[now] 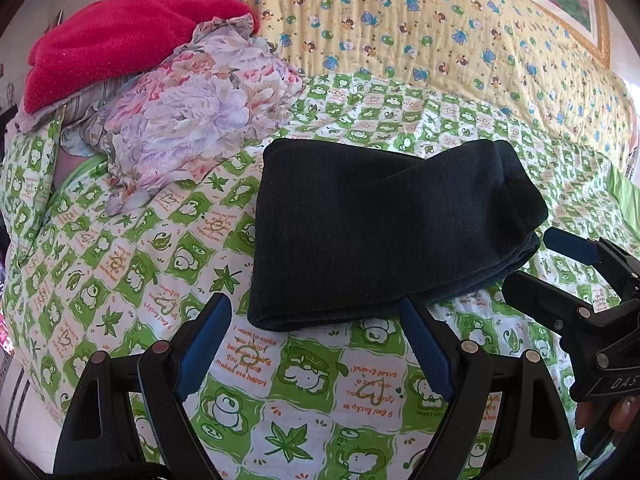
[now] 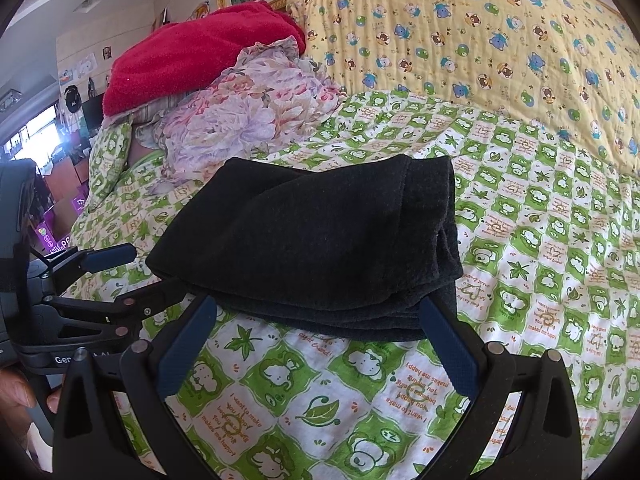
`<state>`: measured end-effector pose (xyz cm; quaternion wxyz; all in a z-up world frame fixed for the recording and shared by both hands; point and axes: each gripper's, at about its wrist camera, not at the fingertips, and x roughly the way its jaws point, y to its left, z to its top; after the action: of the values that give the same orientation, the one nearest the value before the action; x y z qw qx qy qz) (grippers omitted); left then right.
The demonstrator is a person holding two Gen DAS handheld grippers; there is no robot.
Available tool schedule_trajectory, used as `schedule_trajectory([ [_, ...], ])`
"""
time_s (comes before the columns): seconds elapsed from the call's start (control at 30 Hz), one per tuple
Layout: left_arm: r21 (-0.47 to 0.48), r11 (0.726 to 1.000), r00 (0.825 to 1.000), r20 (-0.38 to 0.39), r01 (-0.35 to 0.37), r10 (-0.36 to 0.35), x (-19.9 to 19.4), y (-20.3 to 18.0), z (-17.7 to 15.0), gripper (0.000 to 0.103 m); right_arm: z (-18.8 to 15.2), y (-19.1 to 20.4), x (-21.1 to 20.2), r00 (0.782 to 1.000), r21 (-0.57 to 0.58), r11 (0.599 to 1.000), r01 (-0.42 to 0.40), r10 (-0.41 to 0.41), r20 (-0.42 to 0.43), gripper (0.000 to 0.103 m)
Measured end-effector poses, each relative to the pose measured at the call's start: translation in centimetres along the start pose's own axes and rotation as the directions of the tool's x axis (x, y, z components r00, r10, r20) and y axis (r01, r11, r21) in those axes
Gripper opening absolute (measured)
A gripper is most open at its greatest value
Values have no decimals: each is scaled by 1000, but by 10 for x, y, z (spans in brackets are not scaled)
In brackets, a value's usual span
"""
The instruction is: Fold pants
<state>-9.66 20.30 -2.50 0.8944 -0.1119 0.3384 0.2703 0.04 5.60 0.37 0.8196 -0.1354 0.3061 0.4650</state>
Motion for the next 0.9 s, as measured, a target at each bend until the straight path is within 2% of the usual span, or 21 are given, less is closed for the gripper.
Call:
schedule_trajectory([
  [0.9,17,1000,1000,10,1,-1,-1,0,6,87,4,3,-3,1000,2,1000,-2,2,13,102],
])
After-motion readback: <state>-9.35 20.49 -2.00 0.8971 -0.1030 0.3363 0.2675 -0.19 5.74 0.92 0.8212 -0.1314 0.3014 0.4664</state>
